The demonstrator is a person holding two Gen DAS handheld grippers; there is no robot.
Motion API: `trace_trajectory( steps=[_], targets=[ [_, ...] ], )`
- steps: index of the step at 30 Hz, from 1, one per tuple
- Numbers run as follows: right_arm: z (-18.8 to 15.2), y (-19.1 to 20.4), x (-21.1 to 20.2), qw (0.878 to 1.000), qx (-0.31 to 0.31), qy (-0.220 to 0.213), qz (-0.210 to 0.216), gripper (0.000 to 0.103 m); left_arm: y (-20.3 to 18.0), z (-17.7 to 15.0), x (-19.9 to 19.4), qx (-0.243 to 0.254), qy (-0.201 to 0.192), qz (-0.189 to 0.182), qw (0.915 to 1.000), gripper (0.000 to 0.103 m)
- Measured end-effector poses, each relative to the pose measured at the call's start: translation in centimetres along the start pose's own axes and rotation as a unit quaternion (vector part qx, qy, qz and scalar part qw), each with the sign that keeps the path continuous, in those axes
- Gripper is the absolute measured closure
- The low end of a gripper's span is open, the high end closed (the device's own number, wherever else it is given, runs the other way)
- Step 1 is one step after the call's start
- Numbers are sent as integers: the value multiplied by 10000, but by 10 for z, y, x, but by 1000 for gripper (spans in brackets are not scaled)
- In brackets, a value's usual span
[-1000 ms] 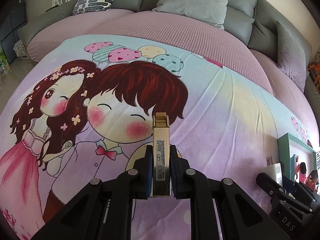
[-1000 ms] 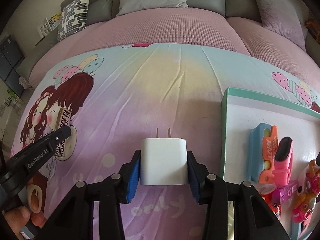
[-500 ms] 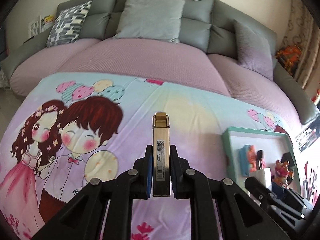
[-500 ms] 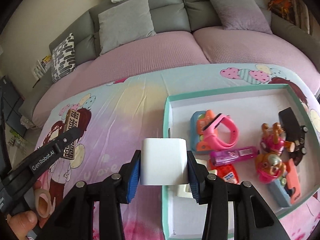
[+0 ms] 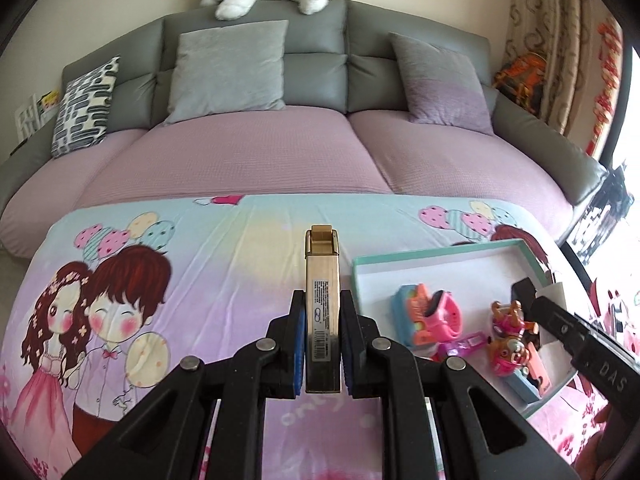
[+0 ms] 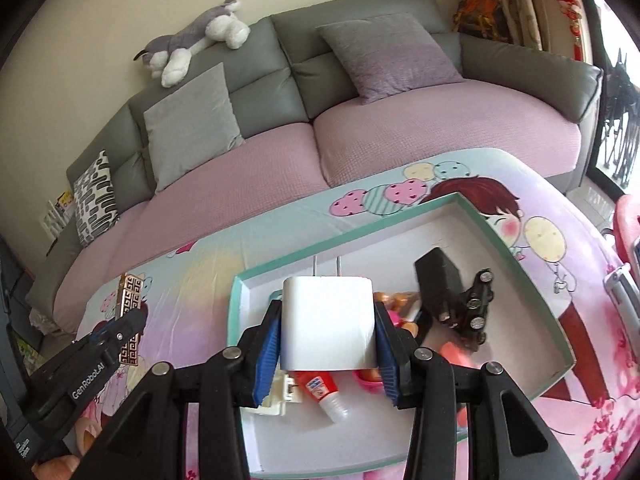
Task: Organize rigid objects
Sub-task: 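Carry gold box and white charger plug over the tray with both grippers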
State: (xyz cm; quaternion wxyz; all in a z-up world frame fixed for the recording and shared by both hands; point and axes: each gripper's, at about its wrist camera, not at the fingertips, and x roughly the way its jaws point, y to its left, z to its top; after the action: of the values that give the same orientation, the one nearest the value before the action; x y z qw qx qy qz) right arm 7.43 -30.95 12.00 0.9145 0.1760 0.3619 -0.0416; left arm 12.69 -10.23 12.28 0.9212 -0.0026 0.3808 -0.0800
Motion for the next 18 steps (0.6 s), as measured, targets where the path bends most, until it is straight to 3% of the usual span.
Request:
trace_trajectory(
  steps=[10, 18],
  targets=[
    [10, -67, -17, 9951, 484, -206, -835, 58, -78, -8, 5, 857, 157, -501, 9949, 87],
    [7, -86, -9, 9946, 526, 20, -890, 58, -103, -25, 15, 978, 461, -597, 9923, 87]
  ],
)
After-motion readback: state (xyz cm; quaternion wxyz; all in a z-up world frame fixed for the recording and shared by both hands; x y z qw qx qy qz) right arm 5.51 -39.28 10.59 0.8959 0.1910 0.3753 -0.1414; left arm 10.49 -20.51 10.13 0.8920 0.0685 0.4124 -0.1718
